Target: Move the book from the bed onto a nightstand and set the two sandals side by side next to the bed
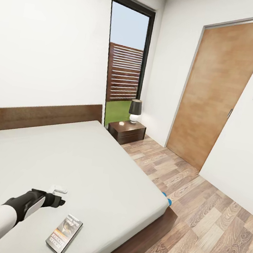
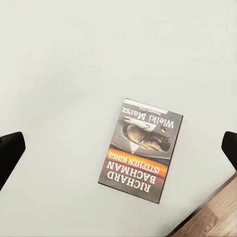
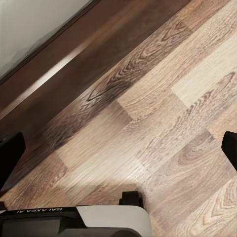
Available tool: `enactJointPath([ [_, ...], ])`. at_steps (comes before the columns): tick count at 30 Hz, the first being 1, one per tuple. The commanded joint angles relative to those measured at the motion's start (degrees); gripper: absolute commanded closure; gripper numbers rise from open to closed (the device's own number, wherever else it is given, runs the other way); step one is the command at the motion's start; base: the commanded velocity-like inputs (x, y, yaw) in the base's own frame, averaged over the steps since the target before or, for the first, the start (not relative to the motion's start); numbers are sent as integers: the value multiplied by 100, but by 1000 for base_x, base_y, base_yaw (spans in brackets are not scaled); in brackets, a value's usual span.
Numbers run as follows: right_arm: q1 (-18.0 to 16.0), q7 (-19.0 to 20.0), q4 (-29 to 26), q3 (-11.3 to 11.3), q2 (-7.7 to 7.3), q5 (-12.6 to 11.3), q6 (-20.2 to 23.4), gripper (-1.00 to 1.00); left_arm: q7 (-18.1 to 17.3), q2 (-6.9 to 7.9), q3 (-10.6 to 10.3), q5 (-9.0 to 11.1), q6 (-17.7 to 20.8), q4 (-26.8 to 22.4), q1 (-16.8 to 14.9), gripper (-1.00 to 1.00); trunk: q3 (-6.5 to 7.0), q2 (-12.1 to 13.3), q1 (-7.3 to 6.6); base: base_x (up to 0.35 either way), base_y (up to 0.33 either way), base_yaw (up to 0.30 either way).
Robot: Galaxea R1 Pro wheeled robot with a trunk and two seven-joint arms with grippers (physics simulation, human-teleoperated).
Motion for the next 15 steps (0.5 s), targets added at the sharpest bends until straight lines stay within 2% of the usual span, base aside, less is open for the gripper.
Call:
enactJointPath([
  [1, -4, 50, -13, -48, 7, 61, 28, -100, -8, 11, -20, 21, 9, -11, -5, -100, -14, -13, 4, 0, 0, 0],
  [7, -3, 50, -13, -42, 11, 62, 24, -100, -10, 29, -20, 21, -104, -6, -10, -100, -14, -13, 4, 0, 0, 0],
  [15, -4, 51, -13, -45, 9, 56, 24, -100, -4, 33, -20, 21, -142, 6, -9, -100, -157, -334, 180, 0, 0, 0],
])
